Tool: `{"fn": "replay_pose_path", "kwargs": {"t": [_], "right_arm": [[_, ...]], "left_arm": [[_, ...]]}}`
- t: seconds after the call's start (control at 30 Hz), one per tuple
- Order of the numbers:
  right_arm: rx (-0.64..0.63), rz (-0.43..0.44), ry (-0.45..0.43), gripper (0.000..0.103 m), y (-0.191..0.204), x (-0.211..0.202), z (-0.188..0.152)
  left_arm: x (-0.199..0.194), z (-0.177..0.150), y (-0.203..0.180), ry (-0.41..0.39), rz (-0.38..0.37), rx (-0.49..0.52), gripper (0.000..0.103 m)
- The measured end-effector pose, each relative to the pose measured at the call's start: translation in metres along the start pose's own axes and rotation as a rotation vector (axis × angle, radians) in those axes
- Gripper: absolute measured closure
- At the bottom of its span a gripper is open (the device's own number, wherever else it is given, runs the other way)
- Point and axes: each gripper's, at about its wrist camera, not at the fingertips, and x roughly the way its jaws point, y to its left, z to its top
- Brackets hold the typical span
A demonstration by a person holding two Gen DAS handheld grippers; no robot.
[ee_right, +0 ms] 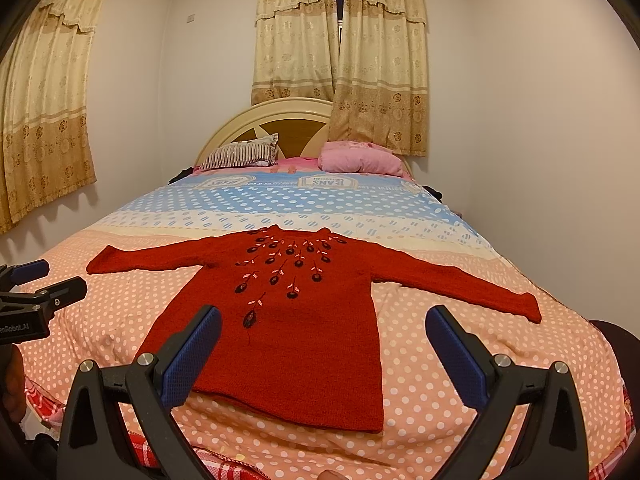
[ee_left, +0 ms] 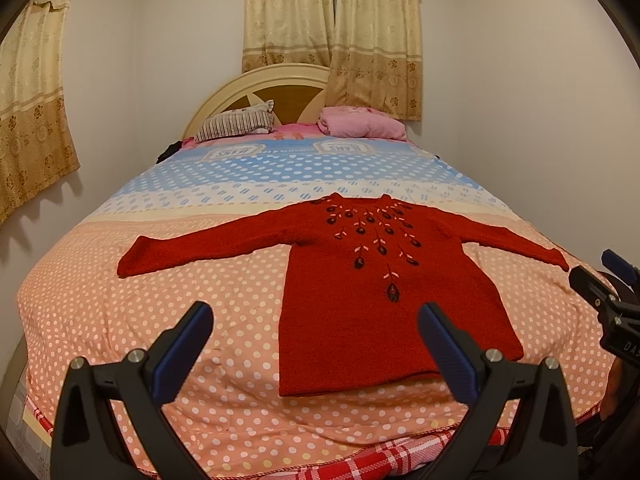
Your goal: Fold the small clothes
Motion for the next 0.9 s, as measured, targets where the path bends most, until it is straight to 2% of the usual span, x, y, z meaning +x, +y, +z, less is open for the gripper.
{"fn": "replay_pose_path", "kwargs": {"t": [0.9], "right_arm": [[0.001,0.007,0.004,0.001,-0.001,0.0007,-0.0019]], "left_arm": [[0.0015,-0.001,0.004,0.004,0.001,-0.005,0.0]]}}
